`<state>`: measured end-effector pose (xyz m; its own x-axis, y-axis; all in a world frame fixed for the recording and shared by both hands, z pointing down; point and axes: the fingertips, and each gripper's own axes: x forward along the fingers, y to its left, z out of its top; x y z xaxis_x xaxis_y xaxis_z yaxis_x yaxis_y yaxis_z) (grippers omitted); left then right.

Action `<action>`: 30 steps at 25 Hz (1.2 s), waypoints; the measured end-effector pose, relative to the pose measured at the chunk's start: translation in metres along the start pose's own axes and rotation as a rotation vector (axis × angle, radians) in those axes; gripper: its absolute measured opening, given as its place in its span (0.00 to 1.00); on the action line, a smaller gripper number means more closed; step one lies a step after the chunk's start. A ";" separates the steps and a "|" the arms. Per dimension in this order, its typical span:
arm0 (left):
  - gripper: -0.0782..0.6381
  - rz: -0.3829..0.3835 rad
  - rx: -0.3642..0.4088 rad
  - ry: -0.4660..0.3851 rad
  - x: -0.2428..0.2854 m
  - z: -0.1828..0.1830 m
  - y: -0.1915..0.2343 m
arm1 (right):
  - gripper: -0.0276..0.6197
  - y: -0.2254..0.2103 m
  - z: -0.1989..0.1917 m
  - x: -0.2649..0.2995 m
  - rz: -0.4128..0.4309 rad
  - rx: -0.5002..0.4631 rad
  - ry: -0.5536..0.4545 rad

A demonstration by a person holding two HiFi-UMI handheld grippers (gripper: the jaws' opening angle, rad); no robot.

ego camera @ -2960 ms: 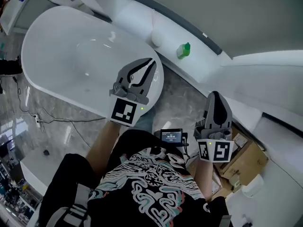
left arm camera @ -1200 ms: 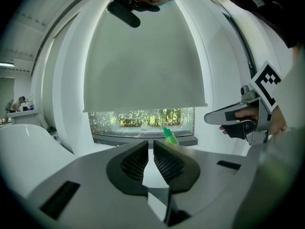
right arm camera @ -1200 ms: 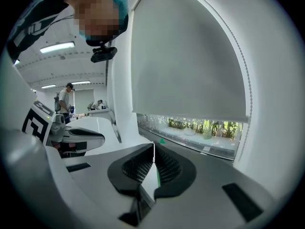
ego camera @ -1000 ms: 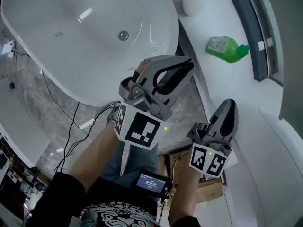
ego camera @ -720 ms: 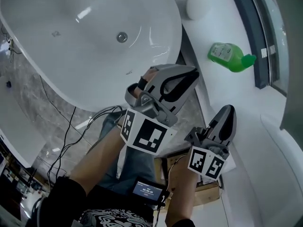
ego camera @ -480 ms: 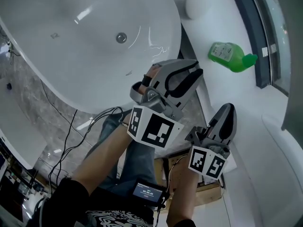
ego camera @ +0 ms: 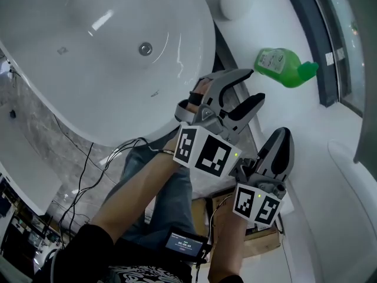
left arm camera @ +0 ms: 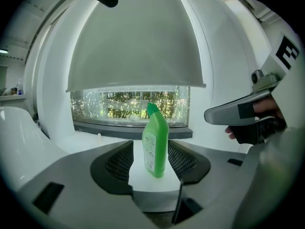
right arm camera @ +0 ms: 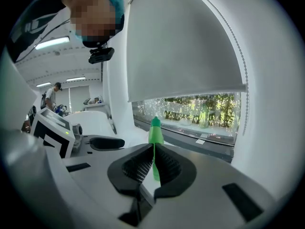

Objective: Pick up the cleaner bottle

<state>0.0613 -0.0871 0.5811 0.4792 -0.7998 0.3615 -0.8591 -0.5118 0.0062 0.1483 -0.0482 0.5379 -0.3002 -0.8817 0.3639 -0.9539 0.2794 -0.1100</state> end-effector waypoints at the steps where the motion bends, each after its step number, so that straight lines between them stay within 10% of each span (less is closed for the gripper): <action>1: 0.41 -0.008 -0.001 0.000 0.005 -0.002 -0.002 | 0.09 -0.003 -0.001 0.001 -0.001 0.005 0.002; 30: 0.55 0.211 -0.053 -0.128 0.094 -0.005 -0.008 | 0.09 -0.030 0.022 0.027 0.039 -0.064 -0.038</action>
<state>0.1120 -0.1568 0.6200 0.3042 -0.9222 0.2388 -0.9491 -0.3148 -0.0065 0.1684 -0.0890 0.5312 -0.3378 -0.8832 0.3252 -0.9397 0.3362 -0.0632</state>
